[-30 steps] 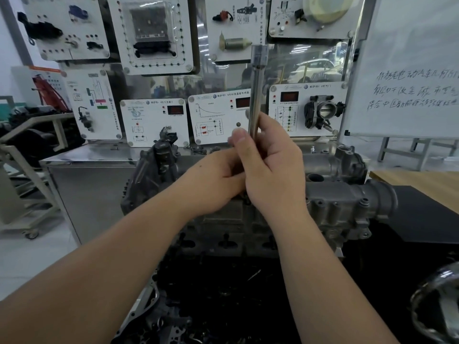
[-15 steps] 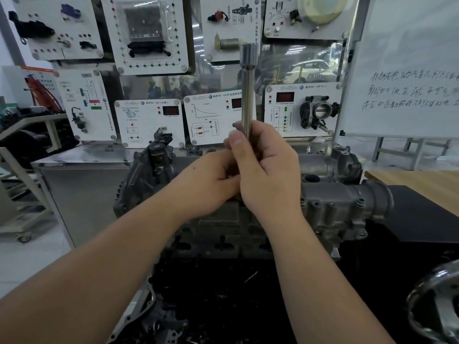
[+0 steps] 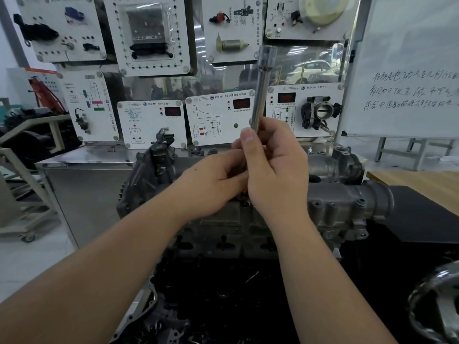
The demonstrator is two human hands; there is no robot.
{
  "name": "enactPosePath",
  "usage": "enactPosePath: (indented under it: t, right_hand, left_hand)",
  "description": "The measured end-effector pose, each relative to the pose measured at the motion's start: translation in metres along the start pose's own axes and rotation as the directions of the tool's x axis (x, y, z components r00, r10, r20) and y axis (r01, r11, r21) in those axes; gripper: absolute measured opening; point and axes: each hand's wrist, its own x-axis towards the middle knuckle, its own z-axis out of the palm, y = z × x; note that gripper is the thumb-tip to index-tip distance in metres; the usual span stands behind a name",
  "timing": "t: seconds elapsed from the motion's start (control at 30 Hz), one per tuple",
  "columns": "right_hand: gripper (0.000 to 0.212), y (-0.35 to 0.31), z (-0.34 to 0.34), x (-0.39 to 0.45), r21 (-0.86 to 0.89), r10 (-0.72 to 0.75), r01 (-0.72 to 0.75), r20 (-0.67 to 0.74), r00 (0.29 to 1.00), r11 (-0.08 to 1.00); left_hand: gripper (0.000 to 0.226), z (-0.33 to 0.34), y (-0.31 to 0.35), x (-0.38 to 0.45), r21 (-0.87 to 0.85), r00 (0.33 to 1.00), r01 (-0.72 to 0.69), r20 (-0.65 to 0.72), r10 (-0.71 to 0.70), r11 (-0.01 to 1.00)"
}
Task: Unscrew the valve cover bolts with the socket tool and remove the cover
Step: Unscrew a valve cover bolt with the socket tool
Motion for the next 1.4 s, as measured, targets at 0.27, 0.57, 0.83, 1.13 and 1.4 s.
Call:
enactPosePath:
  t: [0.27, 0.57, 0.83, 1.13, 1.4]
  right_hand:
    - [0.011, -0.0068, -0.0062, 0.0065, 0.036, 0.066, -0.072, 0.129, 0.989, 0.997]
    - [0.015, -0.0079, -0.0022, 0.0035, 0.016, 0.064, -0.066, 0.068, 0.996, 0.998]
    - [0.013, -0.0049, -0.0037, 0.0019, -0.037, 0.025, -0.022, 0.080, 0.996, 0.999]
    - [0.029, -0.0024, -0.0002, 0.0017, 0.006, 0.064, -0.065, 0.118, 0.991, 0.998]
    - [0.016, -0.0017, -0.0010, 0.0031, -0.097, 0.049, -0.036, 0.133, 0.990, 0.995]
  left_hand:
    - [0.025, -0.0036, 0.0014, -0.0019, -0.016, 1.000, 0.006, -0.014, -0.007, 1.000]
    - [0.036, -0.0029, 0.0023, -0.0044, -0.090, 1.000, 0.002, -0.005, -0.003, 0.996]
    - [0.027, -0.0003, 0.0019, -0.0017, -0.029, 0.999, -0.028, -0.031, 0.027, 0.999]
    - [0.018, -0.0034, -0.0021, -0.0029, -0.094, 1.000, -0.024, -0.008, 0.024, 0.995]
    - [0.022, -0.0005, -0.0042, -0.0003, -0.109, 0.999, -0.038, -0.021, 0.036, 0.993]
